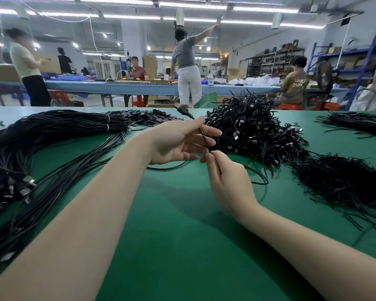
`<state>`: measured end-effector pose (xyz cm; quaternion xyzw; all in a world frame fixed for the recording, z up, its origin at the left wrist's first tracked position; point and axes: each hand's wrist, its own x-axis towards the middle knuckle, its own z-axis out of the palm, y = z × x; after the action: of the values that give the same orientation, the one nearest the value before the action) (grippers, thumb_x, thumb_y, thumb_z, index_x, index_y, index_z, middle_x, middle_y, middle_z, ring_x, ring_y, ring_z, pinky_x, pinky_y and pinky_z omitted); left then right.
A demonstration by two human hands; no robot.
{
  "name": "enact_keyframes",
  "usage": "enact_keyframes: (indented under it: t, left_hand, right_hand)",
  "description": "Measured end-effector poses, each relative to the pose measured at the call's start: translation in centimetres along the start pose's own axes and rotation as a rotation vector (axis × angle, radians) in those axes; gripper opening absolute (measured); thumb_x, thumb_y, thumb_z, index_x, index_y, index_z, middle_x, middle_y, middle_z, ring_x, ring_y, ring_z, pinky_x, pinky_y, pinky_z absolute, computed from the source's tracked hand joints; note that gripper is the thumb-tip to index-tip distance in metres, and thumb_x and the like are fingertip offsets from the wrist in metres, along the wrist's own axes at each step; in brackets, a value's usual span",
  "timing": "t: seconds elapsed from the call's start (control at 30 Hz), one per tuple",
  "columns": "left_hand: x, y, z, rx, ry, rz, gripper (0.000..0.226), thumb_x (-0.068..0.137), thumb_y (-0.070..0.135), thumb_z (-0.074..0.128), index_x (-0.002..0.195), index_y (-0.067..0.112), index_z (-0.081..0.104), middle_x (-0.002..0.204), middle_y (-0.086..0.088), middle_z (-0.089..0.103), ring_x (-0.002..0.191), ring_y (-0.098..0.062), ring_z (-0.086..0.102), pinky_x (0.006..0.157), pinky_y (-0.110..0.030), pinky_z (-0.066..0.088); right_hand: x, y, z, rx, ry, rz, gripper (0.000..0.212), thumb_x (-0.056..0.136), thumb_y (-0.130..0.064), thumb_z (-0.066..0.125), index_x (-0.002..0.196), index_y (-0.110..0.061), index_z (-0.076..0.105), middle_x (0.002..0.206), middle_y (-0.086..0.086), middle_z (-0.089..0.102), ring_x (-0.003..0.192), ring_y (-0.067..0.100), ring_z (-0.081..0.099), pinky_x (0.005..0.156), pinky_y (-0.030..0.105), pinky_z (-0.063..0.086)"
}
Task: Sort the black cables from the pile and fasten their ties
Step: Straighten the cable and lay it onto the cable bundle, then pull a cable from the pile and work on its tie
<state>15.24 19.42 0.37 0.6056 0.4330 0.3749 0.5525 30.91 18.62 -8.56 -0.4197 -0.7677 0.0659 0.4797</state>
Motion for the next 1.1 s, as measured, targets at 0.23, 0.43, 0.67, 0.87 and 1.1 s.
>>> enact_keyframes:
  t: [0.23, 0.43, 0.67, 0.87, 1.1]
  left_hand:
    - [-0.9, 2.7, -0.4, -0.65, 0.109, 0.229, 0.038, 0.098, 0.03, 0.043, 0.065, 0.02, 0.06, 0.053, 0.007, 0.058, 0.051, -0.007, 0.059, 0.05, -0.02, 0.049]
    - [-2.6, 2.2, -1.2, 0.208, -0.185, -0.216, 0.047, 0.092, 0.039, 0.041, 0.067, 0.016, 0.074, 0.053, 0.002, 0.062, 0.042, -0.008, 0.053, 0.039, -0.016, 0.035]
    - [0.0, 0.6, 0.4, 0.056, 0.17, -0.096, 0.043, 0.104, 0.04, 0.028, 0.106, 0.017, 0.064, 0.1, -0.001, 0.073, 0.1, -0.015, 0.065, 0.089, -0.027, 0.047]
    - [-1.9, 3.0, -1.7, -0.644, 0.037, 0.289, 0.041, 0.101, 0.031, 0.037, 0.09, 0.015, 0.073, 0.074, 0.005, 0.071, 0.067, -0.01, 0.068, 0.062, -0.022, 0.054]
    - [-1.6, 1.0, 0.0, 0.341, -0.202, -0.32, 0.043, 0.098, 0.037, 0.037, 0.09, 0.014, 0.072, 0.077, -0.002, 0.073, 0.063, -0.009, 0.066, 0.053, -0.017, 0.043]
  right_hand:
    - [0.0, 1.8, 0.8, 0.187, -0.325, 0.005, 0.029, 0.1, -0.038, 0.04, 0.1, -0.027, 0.067, 0.049, -0.012, 0.044, 0.044, 0.005, 0.035, 0.048, 0.024, 0.028]
    - [1.9, 2.4, 0.2, 0.35, -0.062, 0.218, 0.039, 0.089, -0.041, 0.062, 0.064, -0.013, 0.054, 0.047, -0.013, 0.039, 0.047, 0.004, 0.032, 0.047, 0.02, 0.028]
    - [1.4, -0.7, 0.0, 0.4, 0.041, -0.026, 0.023, 0.1, -0.024, 0.044, 0.085, -0.018, 0.06, 0.058, -0.017, 0.05, 0.054, 0.002, 0.041, 0.054, 0.02, 0.033]
    - [0.5, 1.1, 0.5, 0.334, -0.415, 0.034, 0.024, 0.1, -0.03, 0.046, 0.091, -0.025, 0.068, 0.056, -0.007, 0.037, 0.049, 0.011, 0.03, 0.048, 0.026, 0.026]
    - [3.3, 1.8, -1.2, 0.094, 0.034, 0.168, 0.032, 0.085, -0.044, 0.065, 0.064, -0.02, 0.062, 0.048, -0.012, 0.05, 0.048, 0.0, 0.045, 0.047, 0.016, 0.031]
